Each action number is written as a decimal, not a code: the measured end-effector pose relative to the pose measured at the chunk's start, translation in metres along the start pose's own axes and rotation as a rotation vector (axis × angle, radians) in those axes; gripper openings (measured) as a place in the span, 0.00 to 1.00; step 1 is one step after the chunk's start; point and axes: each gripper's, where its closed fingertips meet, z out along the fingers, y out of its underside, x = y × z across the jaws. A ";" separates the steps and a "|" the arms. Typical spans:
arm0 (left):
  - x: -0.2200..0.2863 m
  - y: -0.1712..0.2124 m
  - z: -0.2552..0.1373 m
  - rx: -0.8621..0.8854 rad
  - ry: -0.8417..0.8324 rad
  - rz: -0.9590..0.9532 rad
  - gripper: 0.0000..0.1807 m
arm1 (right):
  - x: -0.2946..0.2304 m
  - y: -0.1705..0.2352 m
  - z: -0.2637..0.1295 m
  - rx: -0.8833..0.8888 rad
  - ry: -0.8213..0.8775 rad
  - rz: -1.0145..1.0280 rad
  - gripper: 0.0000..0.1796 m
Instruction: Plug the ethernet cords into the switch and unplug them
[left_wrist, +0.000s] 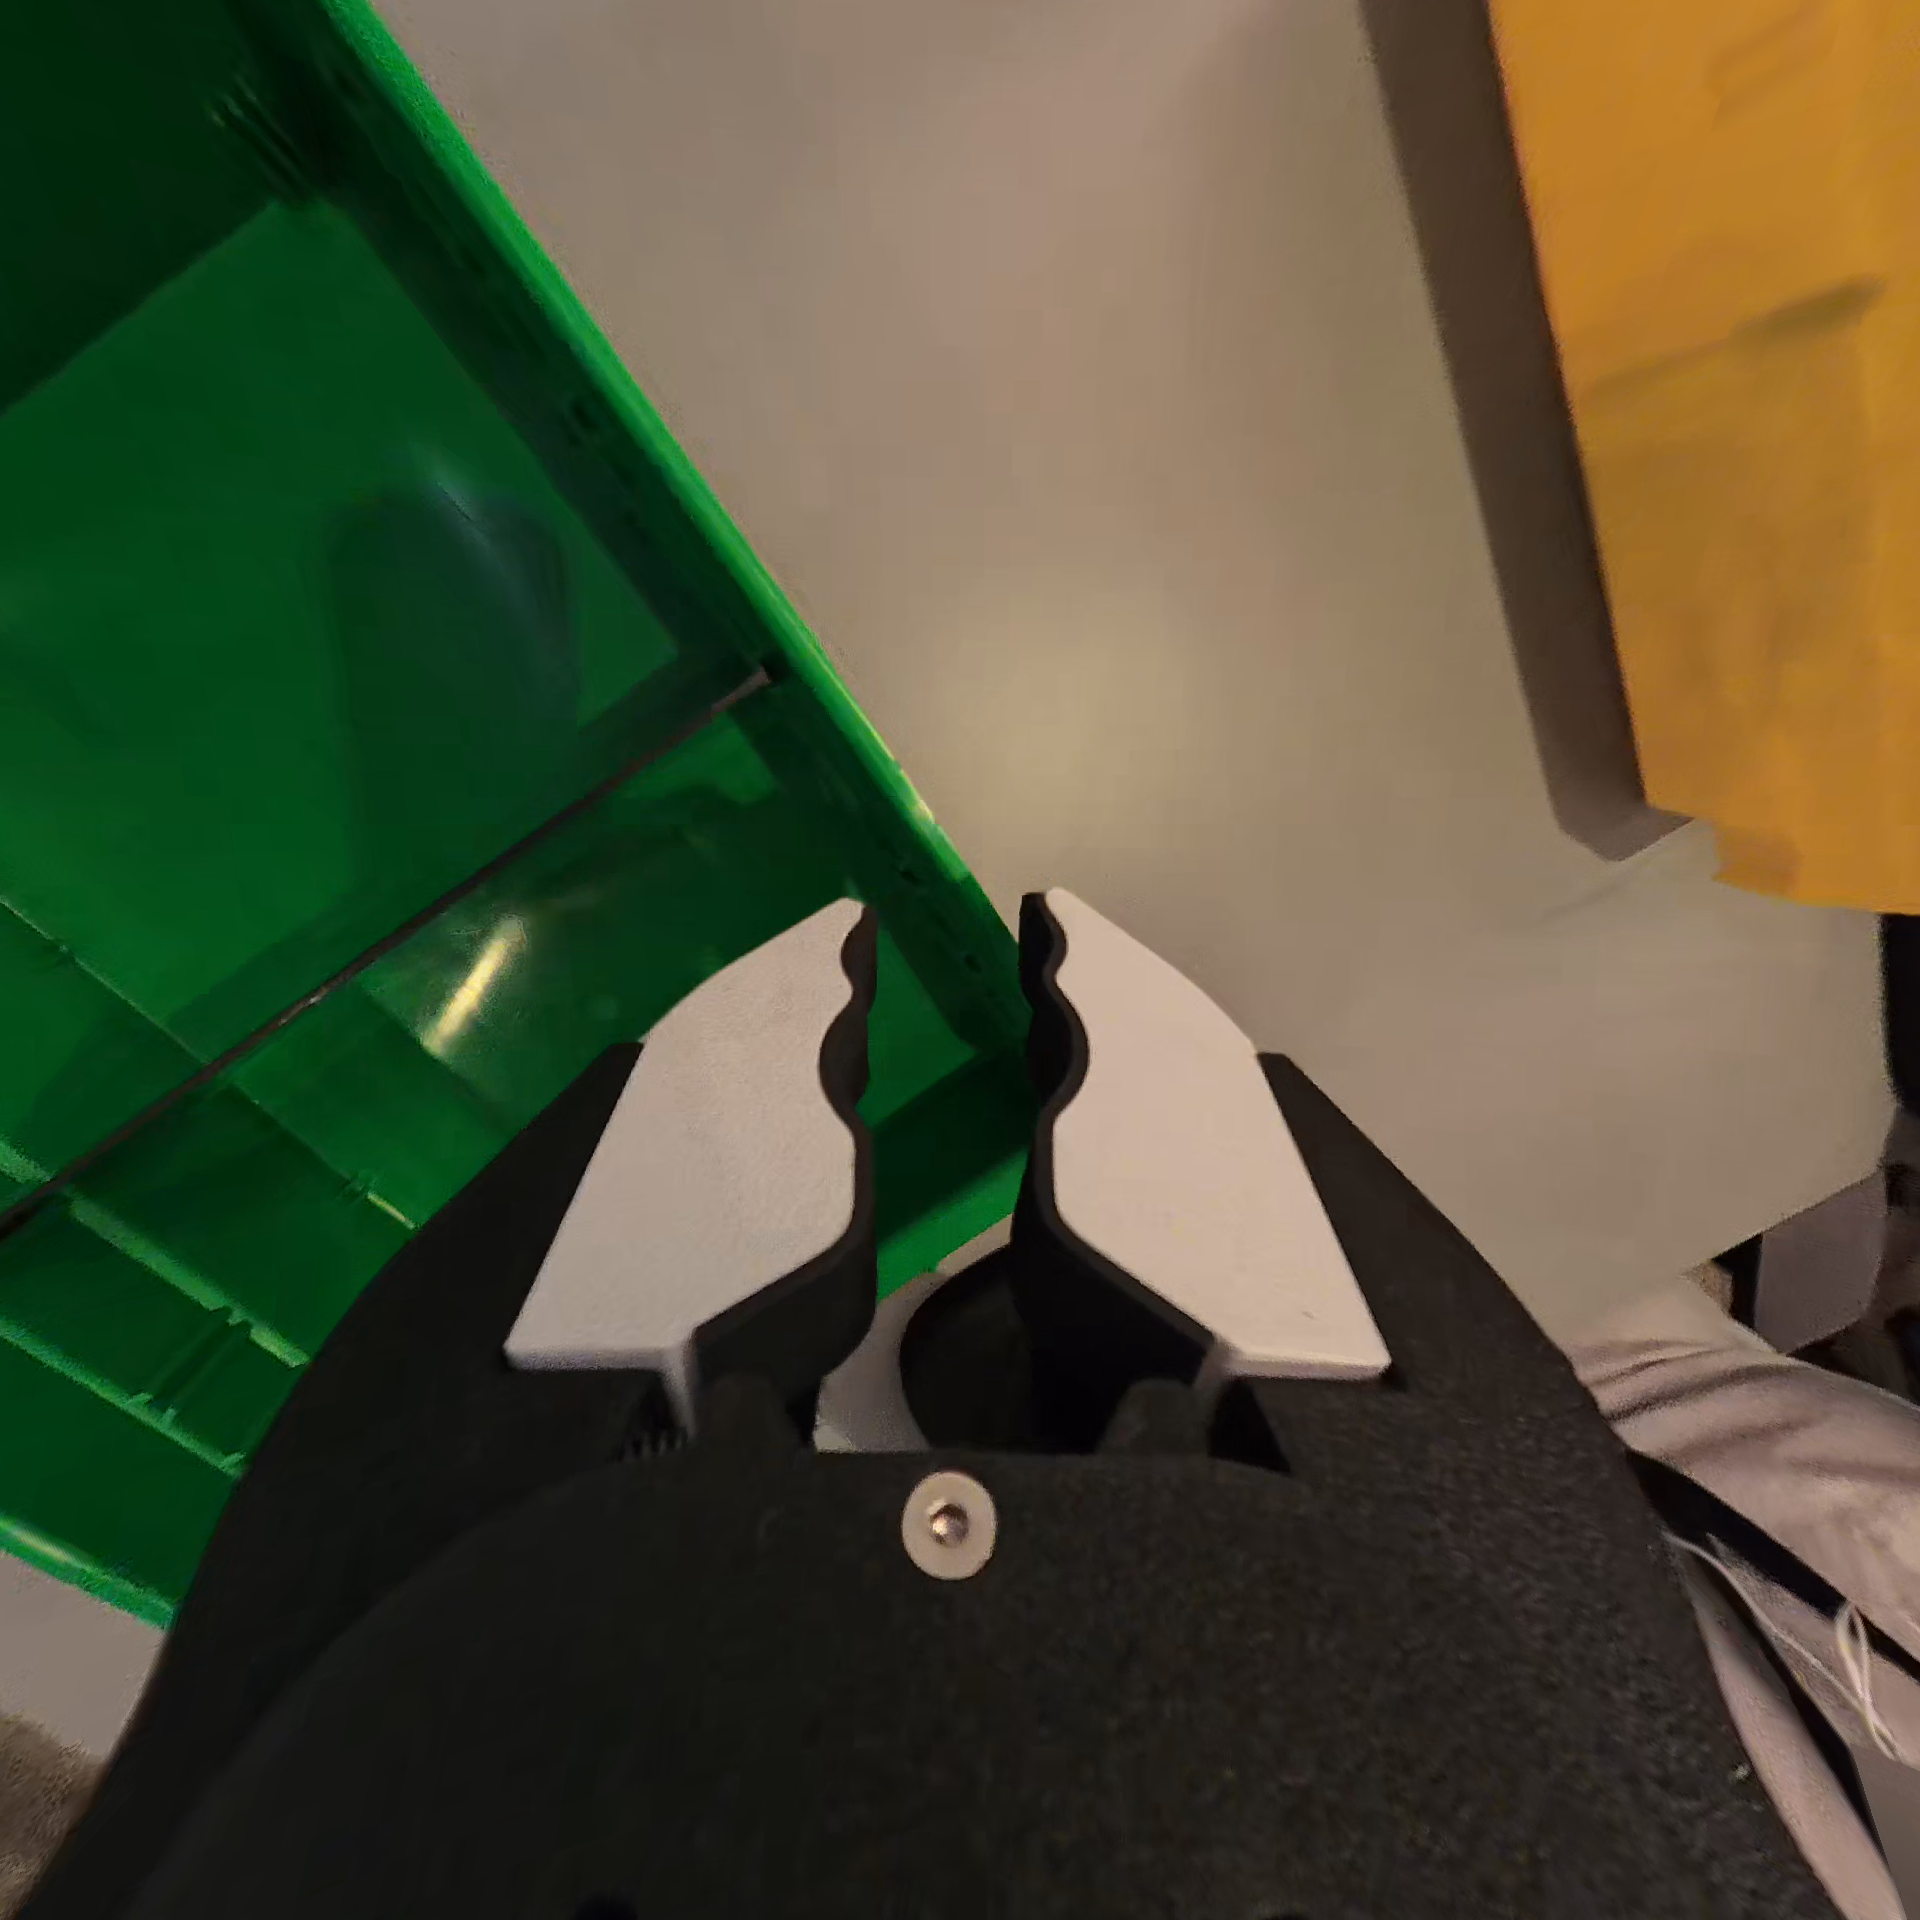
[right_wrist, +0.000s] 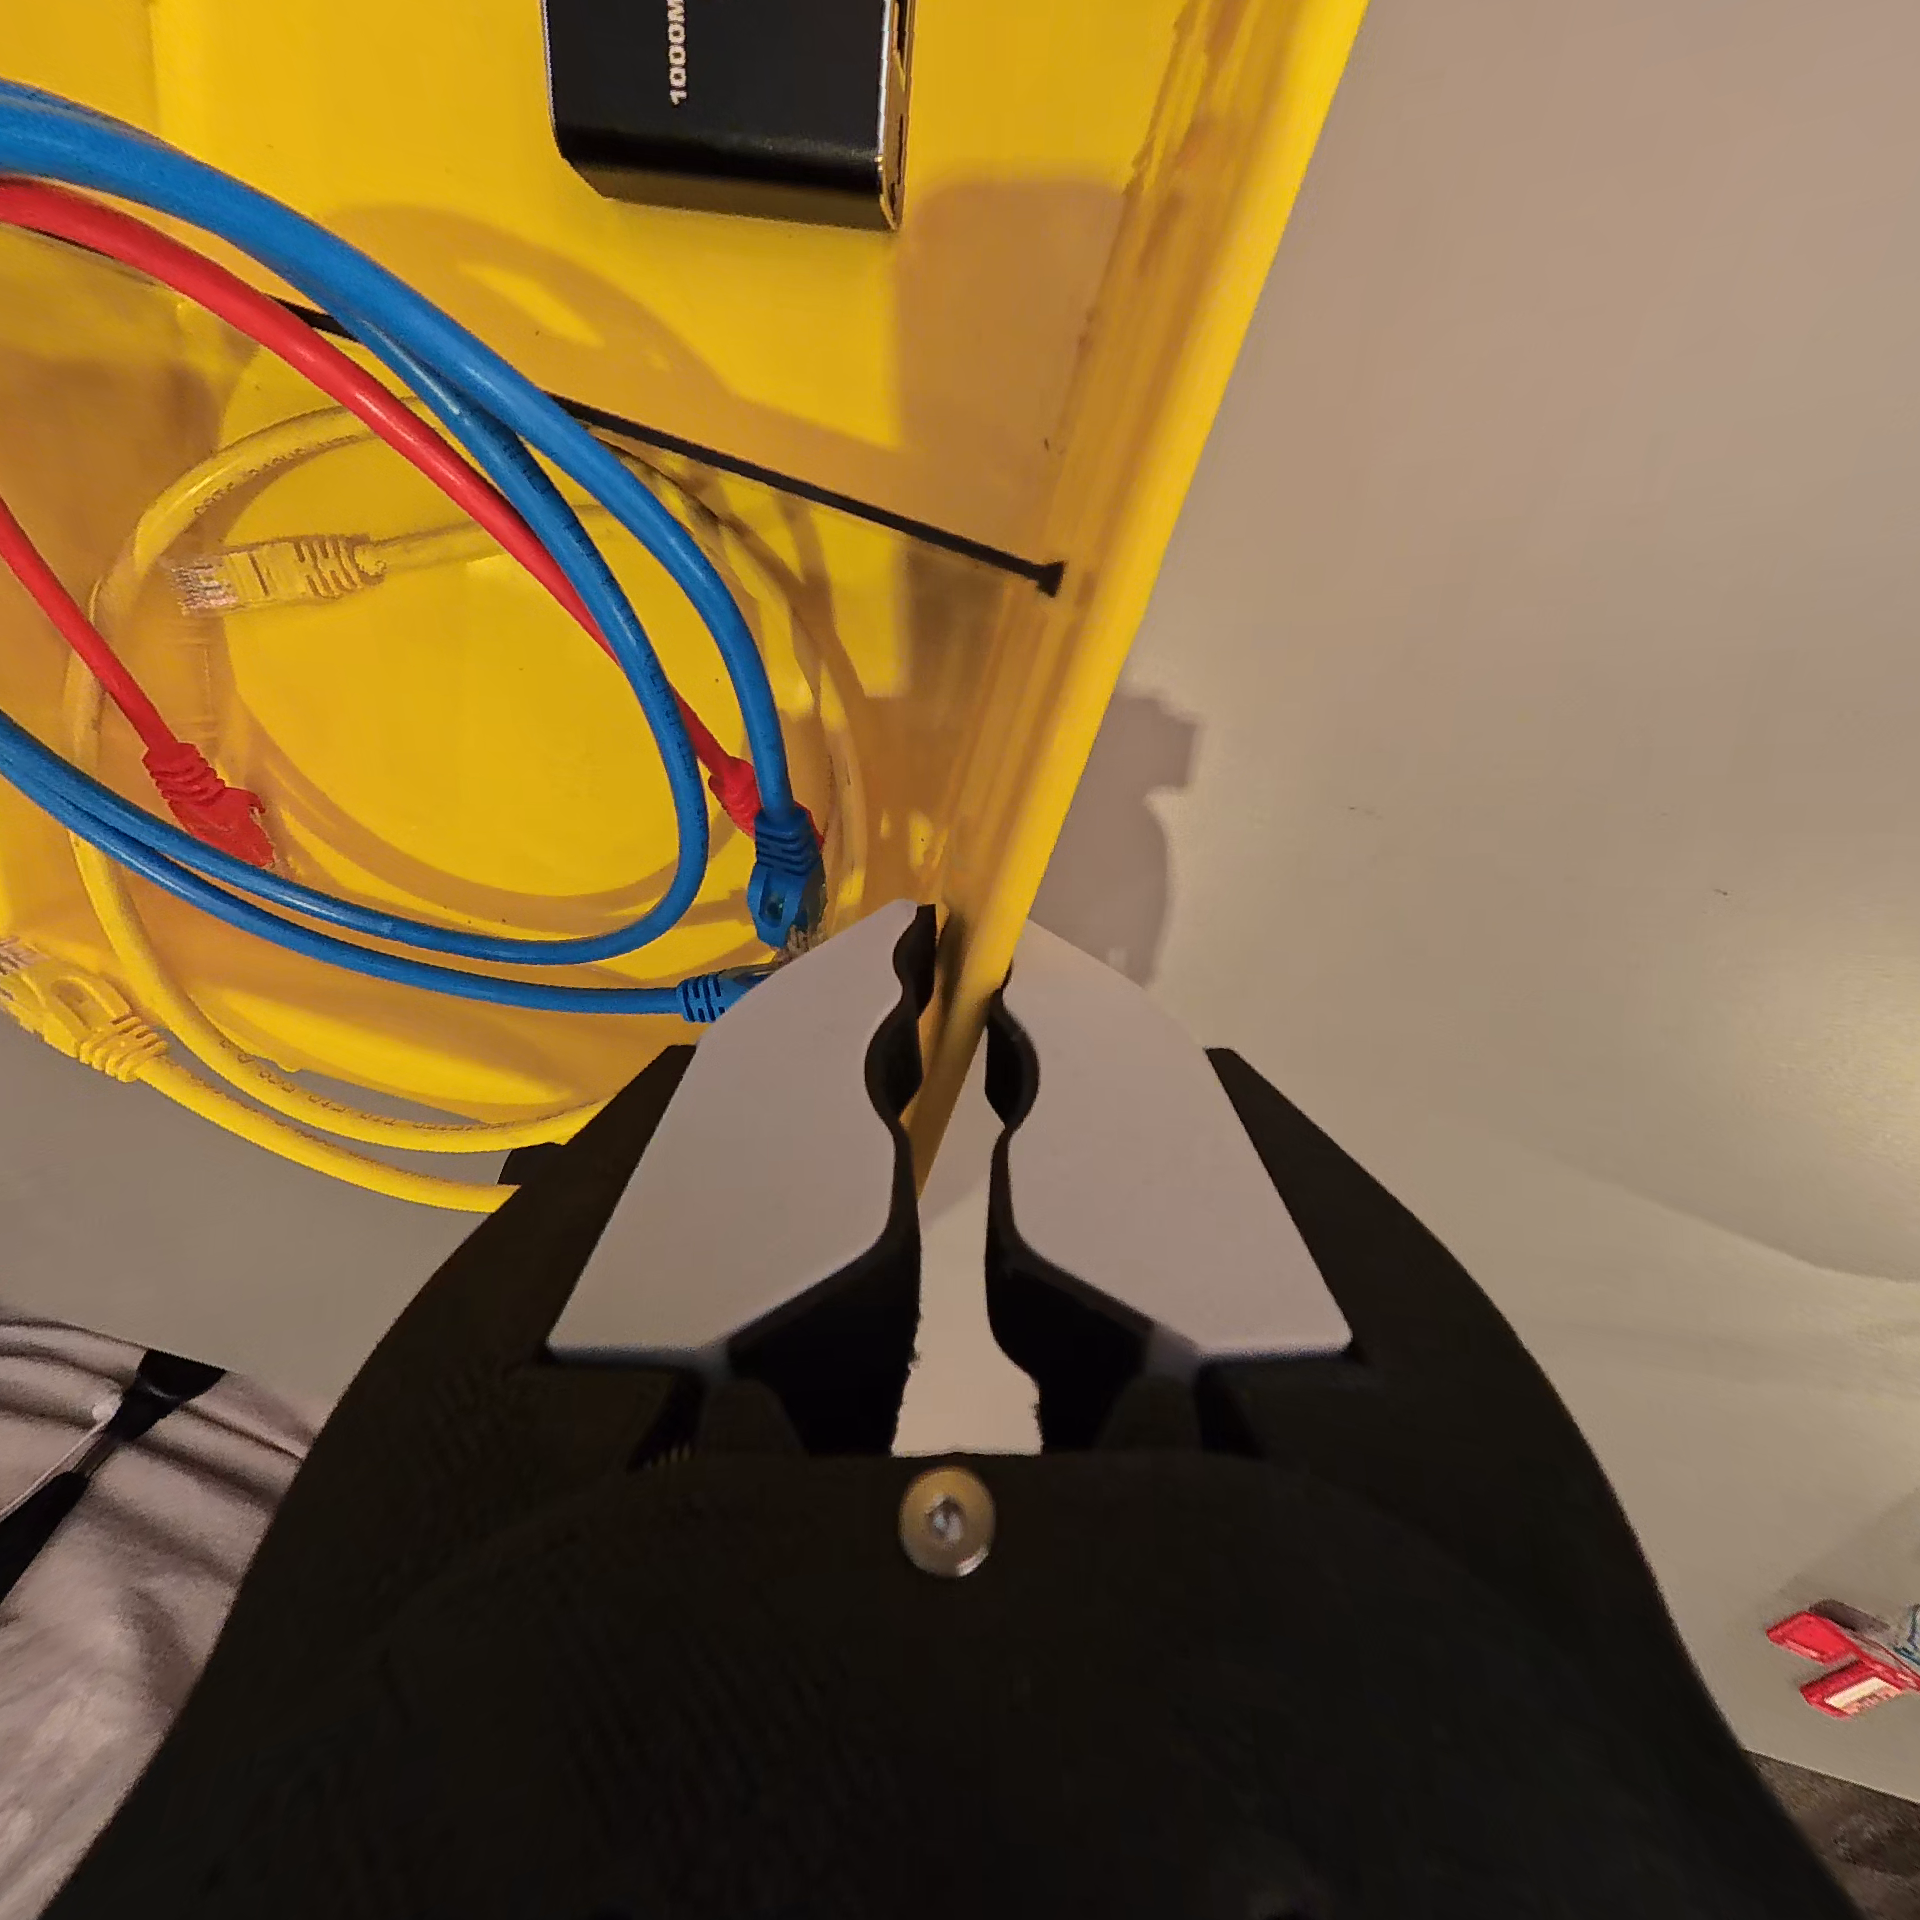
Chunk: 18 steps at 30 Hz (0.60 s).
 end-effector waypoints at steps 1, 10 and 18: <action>0.001 0.002 0.004 -0.031 -0.007 0.013 0.13 | 0.000 0.000 0.000 -0.002 0.002 0.000 0.04; 0.015 -0.001 0.016 -0.111 -0.203 0.178 0.11 | -0.007 0.000 0.000 -0.029 0.009 -0.015 0.05; 0.052 0.001 0.023 -0.153 -0.256 0.316 0.11 | -0.028 -0.006 0.003 -0.082 0.051 -0.049 0.06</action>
